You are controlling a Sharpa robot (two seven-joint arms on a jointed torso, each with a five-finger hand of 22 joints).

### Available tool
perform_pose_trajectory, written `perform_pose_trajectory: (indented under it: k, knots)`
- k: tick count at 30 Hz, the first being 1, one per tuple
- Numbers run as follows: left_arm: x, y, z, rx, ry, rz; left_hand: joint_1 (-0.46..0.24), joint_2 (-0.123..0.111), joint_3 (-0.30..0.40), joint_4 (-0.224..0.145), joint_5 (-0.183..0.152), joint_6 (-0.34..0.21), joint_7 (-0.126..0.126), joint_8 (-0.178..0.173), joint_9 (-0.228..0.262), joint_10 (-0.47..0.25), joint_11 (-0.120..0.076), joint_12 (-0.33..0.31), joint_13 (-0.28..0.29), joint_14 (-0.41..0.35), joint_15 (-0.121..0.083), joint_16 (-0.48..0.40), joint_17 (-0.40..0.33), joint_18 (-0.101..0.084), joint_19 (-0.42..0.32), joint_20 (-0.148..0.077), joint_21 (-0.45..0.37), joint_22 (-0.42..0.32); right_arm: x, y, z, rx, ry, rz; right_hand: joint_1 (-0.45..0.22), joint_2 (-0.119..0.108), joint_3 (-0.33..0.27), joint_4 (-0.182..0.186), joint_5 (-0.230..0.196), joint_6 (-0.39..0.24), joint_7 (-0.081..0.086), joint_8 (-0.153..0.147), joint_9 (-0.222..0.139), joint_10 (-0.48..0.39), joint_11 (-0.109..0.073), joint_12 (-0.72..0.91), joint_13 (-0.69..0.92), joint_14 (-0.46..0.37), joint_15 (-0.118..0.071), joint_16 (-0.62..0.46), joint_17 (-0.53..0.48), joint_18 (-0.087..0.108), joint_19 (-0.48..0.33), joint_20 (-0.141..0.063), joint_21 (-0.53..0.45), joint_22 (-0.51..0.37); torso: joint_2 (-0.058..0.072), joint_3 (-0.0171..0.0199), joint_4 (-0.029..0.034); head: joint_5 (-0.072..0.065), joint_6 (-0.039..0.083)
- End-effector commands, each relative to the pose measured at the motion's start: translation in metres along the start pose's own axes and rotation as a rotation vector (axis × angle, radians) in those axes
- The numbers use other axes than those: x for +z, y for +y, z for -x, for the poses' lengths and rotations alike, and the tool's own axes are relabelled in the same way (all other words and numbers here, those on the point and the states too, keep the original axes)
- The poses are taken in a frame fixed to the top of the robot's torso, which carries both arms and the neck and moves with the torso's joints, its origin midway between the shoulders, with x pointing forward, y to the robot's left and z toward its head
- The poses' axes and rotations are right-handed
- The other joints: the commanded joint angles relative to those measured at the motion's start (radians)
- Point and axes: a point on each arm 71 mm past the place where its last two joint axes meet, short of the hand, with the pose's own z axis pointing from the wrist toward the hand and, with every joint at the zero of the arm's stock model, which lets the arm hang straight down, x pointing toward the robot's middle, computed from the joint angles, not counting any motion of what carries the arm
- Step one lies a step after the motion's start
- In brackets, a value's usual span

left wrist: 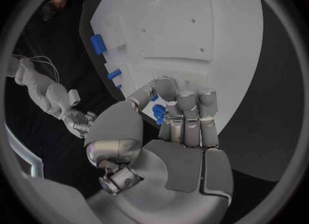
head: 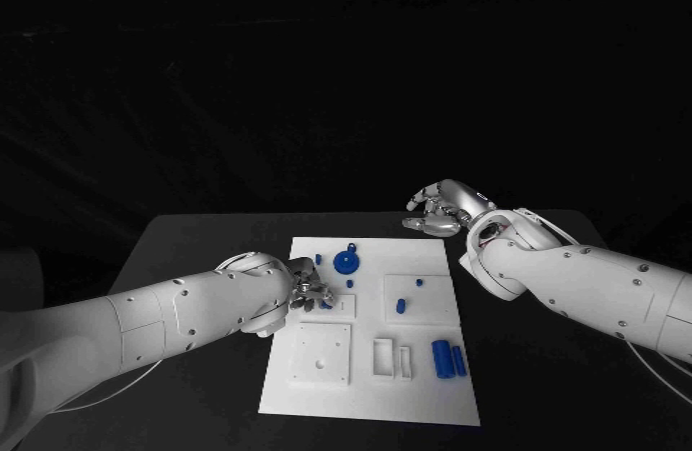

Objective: Assemble the parts on the task board

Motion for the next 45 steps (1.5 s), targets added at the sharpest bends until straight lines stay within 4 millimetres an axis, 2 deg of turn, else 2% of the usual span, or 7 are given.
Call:
perform_pose_trajectory:
  k: [1,10,12,21,27,35,45]
  knots:
    - [0.0010,-0.0029,-0.0087,0.008,0.029,-0.010,0.001,0.007,0.002,0.000,0.001,0.124,-0.069,0.000,-0.001,-0.002,-0.004,0.008,0.002,0.005,-0.010,0.008,0.000,-0.012,0.008,-0.116,0.007,0.002,0.0001,0.0012,-0.0009,-0.003,0.013,0.007,0.012,0.002,-0.005,0.003,0.003,-0.015,0.025,0.006,0.002,0.002,0.002,0.001,-0.001,0.001,0.000,-0.004,-0.001,0.094,0.002,-0.005,-0.005,0.001,-0.001,0.0004,0.0005,0.000,-0.002]
    - [0.0016,-0.0025,-0.0105,0.011,0.035,-0.010,-0.005,0.000,-0.002,0.006,-0.020,0.137,-0.074,-0.001,0.008,-0.003,-0.008,0.031,0.010,0.008,-0.015,0.026,0.000,-0.010,0.012,-0.117,0.012,0.006,0.0001,0.0009,-0.0009,-0.003,0.013,0.007,0.011,0.002,-0.006,0.004,0.003,-0.015,0.025,0.006,0.002,0.002,0.002,0.001,-0.002,0.001,0.000,-0.004,0.000,0.094,0.001,-0.005,-0.005,0.001,-0.001,0.0004,0.0008,-0.001,-0.004]
    - [0.0017,-0.0027,-0.0107,0.012,0.034,-0.010,-0.006,-0.002,-0.003,0.011,-0.051,0.141,-0.075,-0.002,0.012,-0.006,-0.010,0.041,0.013,0.007,-0.018,0.034,-0.001,-0.009,0.013,-0.118,0.013,0.008,0.0001,0.0010,-0.0009,-0.003,0.013,0.008,0.011,0.002,-0.006,0.004,0.003,-0.015,0.025,0.006,0.002,0.002,0.002,0.001,-0.002,0.001,0.000,-0.004,0.000,0.094,0.001,-0.005,-0.005,0.001,0.000,0.0005,0.0009,-0.001,-0.005]
    - [0.0024,-0.0038,-0.0119,0.013,0.035,-0.013,-0.008,-0.006,-0.005,0.018,-0.066,0.147,-0.077,-0.001,0.017,-0.007,-0.012,0.055,0.017,0.007,-0.020,0.044,-0.002,-0.008,0.015,-0.119,0.015,0.011,0.0001,0.0006,-0.0008,-0.004,0.014,0.007,0.011,0.002,-0.007,0.004,0.004,-0.015,0.025,0.006,0.002,0.002,0.002,0.001,-0.002,0.001,0.000,-0.004,0.000,0.094,0.001,-0.005,-0.005,0.001,-0.001,0.0000,0.0007,-0.002,-0.005]
    - [0.0028,-0.0039,-0.0116,0.011,0.029,-0.015,-0.018,-0.028,-0.013,0.037,-0.125,0.149,-0.078,-0.004,0.024,-0.014,-0.012,0.068,0.018,0.003,-0.023,0.053,-0.008,-0.007,0.015,-0.119,0.015,0.013,0.0002,0.0008,-0.0009,-0.003,0.014,0.007,0.011,0.002,-0.007,0.005,0.004,-0.015,0.025,0.006,0.002,0.002,0.002,0.001,-0.002,0.001,0.000,-0.005,0.000,0.094,0.001,-0.005,-0.006,0.001,-0.001,0.0001,0.0007,-0.003,-0.005]
    - [0.0030,-0.0036,-0.0116,0.010,0.029,-0.016,-0.063,-0.072,-0.032,0.088,-0.129,0.148,-0.078,-0.006,0.032,-0.018,-0.013,0.075,0.018,-0.001,-0.024,0.059,-0.012,-0.005,0.013,-0.120,0.013,0.013,0.0001,0.0005,-0.0008,-0.003,0.014,0.007,0.011,0.002,-0.008,0.005,0.004,-0.015,0.025,0.006,0.002,0.002,0.002,0.001,-0.002,0.001,0.000,-0.005,0.000,0.094,0.001,-0.005,-0.006,0.001,-0.001,0.0000,0.0010,-0.004,-0.005]
    - [0.0035,-0.0017,-0.0107,0.008,0.025,-0.011,-0.064,-0.078,-0.031,0.095,-0.128,0.147,-0.078,-0.006,0.035,-0.019,-0.013,0.076,0.017,-0.003,-0.025,0.060,-0.013,-0.004,0.013,-0.121,0.013,0.014,0.0007,0.0008,-0.0013,-0.002,0.014,0.007,0.011,0.002,-0.008,0.005,0.004,-0.015,0.025,0.006,0.002,0.001,0.002,0.001,-0.003,0.001,0.000,-0.005,0.000,0.094,0.001,-0.005,-0.006,0.001,-0.001,-0.0002,0.0013,-0.005,-0.005]
